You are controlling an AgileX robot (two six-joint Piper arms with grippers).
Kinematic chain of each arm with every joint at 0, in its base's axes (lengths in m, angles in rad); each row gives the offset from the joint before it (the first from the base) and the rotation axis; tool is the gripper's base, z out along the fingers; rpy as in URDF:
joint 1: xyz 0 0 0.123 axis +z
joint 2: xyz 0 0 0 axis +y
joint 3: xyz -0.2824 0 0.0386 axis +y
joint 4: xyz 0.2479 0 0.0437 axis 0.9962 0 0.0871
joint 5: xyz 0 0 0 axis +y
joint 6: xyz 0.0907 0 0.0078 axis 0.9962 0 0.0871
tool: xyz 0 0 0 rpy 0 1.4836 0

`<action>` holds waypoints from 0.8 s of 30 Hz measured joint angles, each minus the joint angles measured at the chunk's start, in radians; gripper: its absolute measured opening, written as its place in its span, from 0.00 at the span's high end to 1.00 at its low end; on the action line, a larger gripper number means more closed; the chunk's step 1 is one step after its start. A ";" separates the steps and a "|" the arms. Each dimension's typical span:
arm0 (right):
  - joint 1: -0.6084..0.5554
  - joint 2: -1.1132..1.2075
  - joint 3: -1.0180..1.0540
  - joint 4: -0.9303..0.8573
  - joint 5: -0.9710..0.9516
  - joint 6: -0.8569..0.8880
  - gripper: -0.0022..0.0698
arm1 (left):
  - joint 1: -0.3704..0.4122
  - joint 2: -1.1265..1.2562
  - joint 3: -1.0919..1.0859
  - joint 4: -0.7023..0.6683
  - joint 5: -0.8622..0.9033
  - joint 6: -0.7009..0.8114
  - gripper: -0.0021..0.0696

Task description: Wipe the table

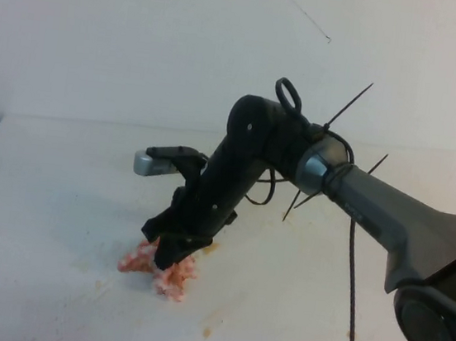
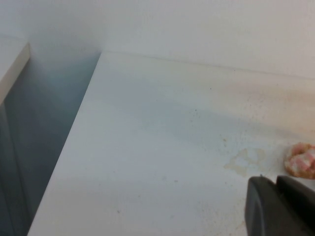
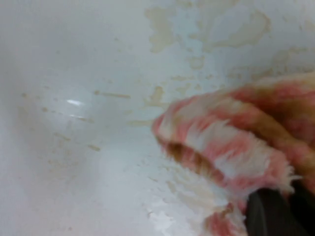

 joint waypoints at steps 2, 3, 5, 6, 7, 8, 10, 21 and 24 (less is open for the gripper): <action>-0.004 0.029 0.000 -0.025 0.004 0.058 0.94 | 0.000 0.000 0.000 0.000 0.000 0.000 0.98; -0.008 0.032 0.000 -0.025 0.005 0.090 0.94 | 0.000 0.000 0.000 0.000 0.000 0.000 0.98; -0.022 0.032 -0.007 -0.063 0.008 0.154 0.94 | 0.000 0.000 0.000 0.000 0.000 0.000 0.98; -0.033 0.032 -0.008 -0.080 0.008 0.175 0.94 | 0.000 0.000 0.000 0.000 0.000 0.000 0.98; -0.046 0.030 -0.008 -0.102 0.008 0.197 0.94 | 0.000 0.000 0.000 0.000 0.000 0.000 0.98; -0.064 0.028 -0.011 -0.122 0.010 0.212 0.94 | 0.000 0.000 0.000 0.000 -0.002 0.000 0.98; -0.104 0.026 -0.017 -0.151 0.012 0.229 0.94 | 0.000 0.000 0.000 0.000 -0.001 0.000 0.98; -0.326 0.018 -0.017 -0.225 0.012 0.243 0.94 | 0.000 0.000 0.000 0.000 -0.001 0.000 0.98; -0.334 0.007 -0.017 -0.255 0.012 0.217 0.94 | 0.000 0.000 0.000 0.000 -0.001 0.000 0.98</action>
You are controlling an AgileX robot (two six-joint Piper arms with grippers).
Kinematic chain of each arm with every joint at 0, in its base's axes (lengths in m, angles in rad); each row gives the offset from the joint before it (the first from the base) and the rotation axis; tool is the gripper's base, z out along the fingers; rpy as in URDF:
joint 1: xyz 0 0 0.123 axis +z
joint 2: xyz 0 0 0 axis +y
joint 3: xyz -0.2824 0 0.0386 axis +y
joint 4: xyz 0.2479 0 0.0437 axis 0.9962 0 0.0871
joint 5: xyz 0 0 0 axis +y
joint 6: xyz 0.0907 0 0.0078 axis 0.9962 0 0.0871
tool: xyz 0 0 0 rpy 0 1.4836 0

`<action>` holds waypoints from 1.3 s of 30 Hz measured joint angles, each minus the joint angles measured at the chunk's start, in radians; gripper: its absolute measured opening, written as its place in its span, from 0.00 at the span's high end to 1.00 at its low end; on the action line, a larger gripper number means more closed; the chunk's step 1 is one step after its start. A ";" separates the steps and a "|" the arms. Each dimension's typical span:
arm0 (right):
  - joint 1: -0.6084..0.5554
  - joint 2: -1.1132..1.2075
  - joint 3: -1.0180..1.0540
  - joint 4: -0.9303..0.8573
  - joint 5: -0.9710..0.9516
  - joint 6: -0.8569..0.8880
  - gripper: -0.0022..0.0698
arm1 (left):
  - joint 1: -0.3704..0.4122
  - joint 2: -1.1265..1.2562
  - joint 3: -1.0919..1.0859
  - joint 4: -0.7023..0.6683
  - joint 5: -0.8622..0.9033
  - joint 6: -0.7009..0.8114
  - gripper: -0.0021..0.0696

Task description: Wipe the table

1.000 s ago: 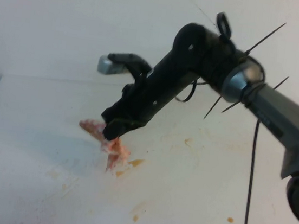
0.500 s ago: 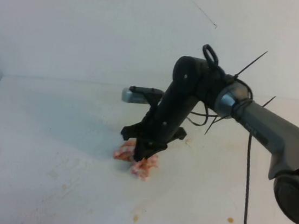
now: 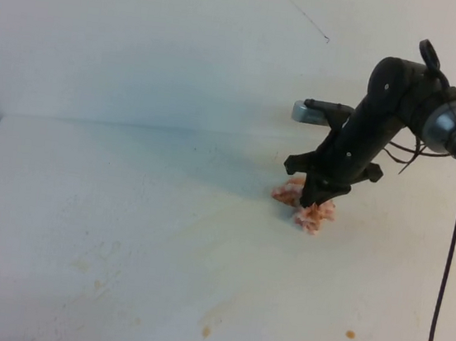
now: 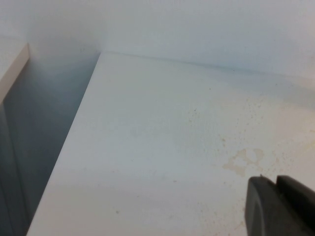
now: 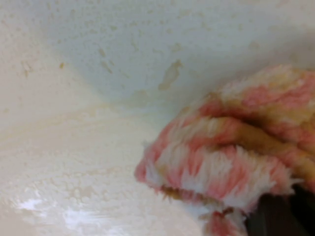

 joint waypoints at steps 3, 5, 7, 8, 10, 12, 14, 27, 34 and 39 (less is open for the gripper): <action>0.000 -0.016 0.006 -0.011 0.000 -0.043 0.94 | 0.000 0.000 0.000 0.000 0.000 0.000 0.98; 0.002 -0.037 0.010 -0.011 0.000 -0.060 0.94 | 0.000 0.000 0.000 0.000 0.000 0.000 0.98; 0.009 -0.067 0.014 -0.011 -0.007 -0.075 0.94 | 0.000 0.000 0.000 0.000 0.000 0.000 0.98; 0.013 -0.088 0.014 -0.011 -0.020 -0.084 0.94 | 0.000 0.000 0.000 0.000 0.000 0.000 0.98; 0.029 -0.130 0.016 -0.011 -0.055 -0.108 0.94 | 0.000 0.000 0.000 0.000 0.000 0.000 0.98; 0.053 -0.180 0.016 -0.011 -0.088 -0.124 0.94 | 0.000 0.000 0.000 0.000 0.000 0.000 0.98; 0.075 -0.222 0.016 -0.011 -0.102 -0.136 0.94 | 0.000 0.000 0.000 0.000 0.000 0.000 0.98; 0.106 -0.427 0.018 -0.086 -0.112 -0.149 0.94 | 0.000 0.000 0.000 0.000 0.000 0.000 0.98; 0.175 -0.500 0.020 -0.171 -0.124 -0.149 0.94 | 0.000 0.000 0.000 0.000 0.000 0.000 0.98; 0.192 -0.551 0.088 -0.206 -0.124 -0.191 0.94 | 0.000 0.000 0.000 0.000 0.000 0.000 0.98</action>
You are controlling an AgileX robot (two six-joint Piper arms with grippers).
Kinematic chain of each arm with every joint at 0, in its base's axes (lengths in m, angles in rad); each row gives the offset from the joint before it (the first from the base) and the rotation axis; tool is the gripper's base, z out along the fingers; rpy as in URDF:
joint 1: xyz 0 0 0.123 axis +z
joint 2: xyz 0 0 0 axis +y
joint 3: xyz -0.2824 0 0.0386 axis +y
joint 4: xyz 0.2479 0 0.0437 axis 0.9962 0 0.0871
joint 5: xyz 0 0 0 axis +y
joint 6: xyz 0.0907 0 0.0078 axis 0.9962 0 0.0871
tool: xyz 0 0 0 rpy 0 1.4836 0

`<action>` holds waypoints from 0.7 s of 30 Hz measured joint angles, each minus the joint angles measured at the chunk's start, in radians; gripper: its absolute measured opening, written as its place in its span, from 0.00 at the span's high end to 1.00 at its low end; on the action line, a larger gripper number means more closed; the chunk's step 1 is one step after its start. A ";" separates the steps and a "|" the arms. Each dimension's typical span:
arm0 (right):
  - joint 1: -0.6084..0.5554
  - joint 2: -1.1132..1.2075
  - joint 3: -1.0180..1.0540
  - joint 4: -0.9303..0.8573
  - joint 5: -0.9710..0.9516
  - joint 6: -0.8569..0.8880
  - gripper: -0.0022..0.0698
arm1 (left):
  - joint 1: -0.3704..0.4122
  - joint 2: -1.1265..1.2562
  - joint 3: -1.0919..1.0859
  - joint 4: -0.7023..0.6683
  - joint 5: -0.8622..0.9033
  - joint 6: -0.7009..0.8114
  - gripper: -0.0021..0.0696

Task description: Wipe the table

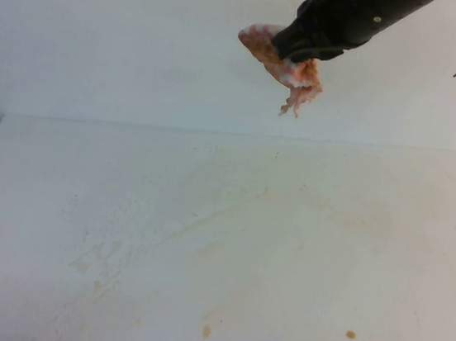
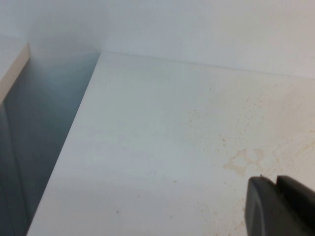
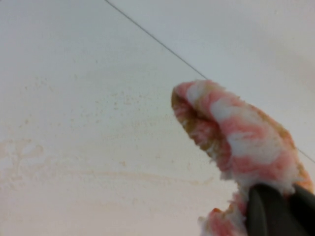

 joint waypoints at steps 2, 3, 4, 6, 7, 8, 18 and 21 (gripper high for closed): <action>0.000 -0.036 0.058 -0.028 -0.004 -0.011 0.94 | 0.000 0.000 0.000 0.000 0.000 0.000 0.98; 0.000 -0.061 0.097 -0.048 -0.011 -0.013 0.94 | 0.000 0.000 0.000 0.000 0.000 0.000 0.98; 0.000 -0.083 0.130 -0.060 -0.019 -0.015 0.94 | 0.000 0.000 0.000 0.000 0.000 0.000 0.98; 0.000 -0.144 0.220 -0.079 -0.049 -0.015 0.94 | 0.000 0.000 0.000 0.000 0.000 0.000 0.98; 0.000 -0.176 0.267 -0.081 -0.072 -0.016 0.94 | 0.000 0.000 0.000 0.000 0.000 0.000 0.98; 0.000 -0.208 0.313 -0.081 -0.097 -0.017 0.94 | 0.000 0.000 0.000 0.000 0.000 0.000 0.98; 0.000 -0.340 0.703 -0.190 -0.235 0.116 0.94 | 0.000 0.000 0.000 0.000 0.000 0.000 0.98; 0.000 -0.317 0.789 -0.195 -0.292 0.160 0.94 | 0.000 0.000 0.000 0.000 0.000 0.000 0.98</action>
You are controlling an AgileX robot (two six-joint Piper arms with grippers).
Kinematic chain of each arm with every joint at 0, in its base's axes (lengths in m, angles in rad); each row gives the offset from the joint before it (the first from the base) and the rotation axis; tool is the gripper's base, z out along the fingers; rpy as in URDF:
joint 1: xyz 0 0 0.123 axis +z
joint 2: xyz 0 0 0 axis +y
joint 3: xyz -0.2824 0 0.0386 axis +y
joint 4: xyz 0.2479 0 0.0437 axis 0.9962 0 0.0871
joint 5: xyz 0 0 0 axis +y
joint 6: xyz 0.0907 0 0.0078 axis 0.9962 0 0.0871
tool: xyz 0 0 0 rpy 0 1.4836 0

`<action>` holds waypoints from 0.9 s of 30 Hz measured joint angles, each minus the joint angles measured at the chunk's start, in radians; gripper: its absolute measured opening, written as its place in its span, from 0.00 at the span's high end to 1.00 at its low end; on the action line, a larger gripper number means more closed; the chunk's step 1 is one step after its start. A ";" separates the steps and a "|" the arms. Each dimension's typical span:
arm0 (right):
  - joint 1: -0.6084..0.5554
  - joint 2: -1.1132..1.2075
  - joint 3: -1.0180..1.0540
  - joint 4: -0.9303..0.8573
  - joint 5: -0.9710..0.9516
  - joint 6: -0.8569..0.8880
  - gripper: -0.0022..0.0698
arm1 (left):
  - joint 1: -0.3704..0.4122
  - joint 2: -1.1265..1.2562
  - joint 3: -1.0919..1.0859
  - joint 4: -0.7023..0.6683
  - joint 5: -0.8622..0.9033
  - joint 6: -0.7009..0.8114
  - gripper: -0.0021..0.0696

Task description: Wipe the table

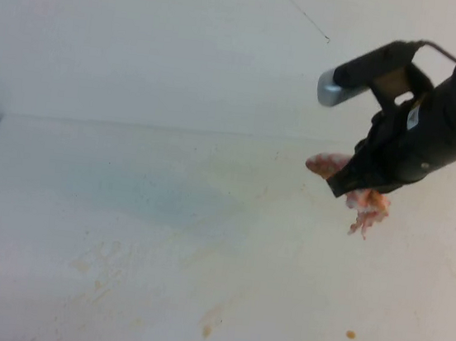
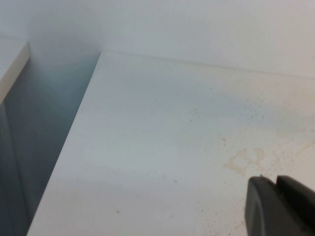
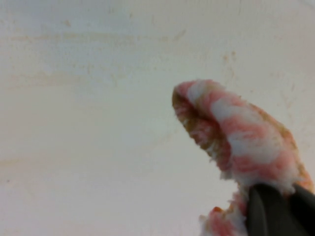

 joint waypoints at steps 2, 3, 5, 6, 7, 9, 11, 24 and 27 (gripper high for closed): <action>0.000 0.018 0.037 0.004 -0.024 0.014 0.94 | 0.000 0.000 0.000 0.000 0.000 0.000 0.98; 0.000 0.029 0.053 0.008 -0.033 0.020 0.94 | 0.000 0.000 0.000 0.000 0.000 0.000 0.98; 0.000 0.051 0.068 0.019 -0.035 0.021 0.94 | 0.000 0.000 0.000 0.000 0.000 0.000 0.98; 0.000 0.062 0.071 0.023 -0.035 0.021 0.93 | 0.000 0.000 0.000 0.000 0.000 0.000 0.98; 0.000 0.067 0.071 0.026 -0.035 0.024 0.92 | 0.000 0.000 0.000 0.000 0.000 0.000 0.98; 0.000 0.074 0.072 0.028 -0.035 0.024 0.89 | 0.000 0.000 0.000 0.000 0.000 0.000 0.98; 0.000 0.074 0.072 0.029 -0.035 0.024 0.83 | 0.000 0.000 0.000 0.000 0.000 0.000 0.98; 0.000 -0.015 0.072 0.035 0.060 -0.046 0.60 | 0.000 0.000 0.000 0.000 0.000 0.000 0.98; 0.000 -0.078 0.072 0.037 0.142 -0.050 0.83 | 0.000 0.000 0.000 0.000 0.000 0.000 0.98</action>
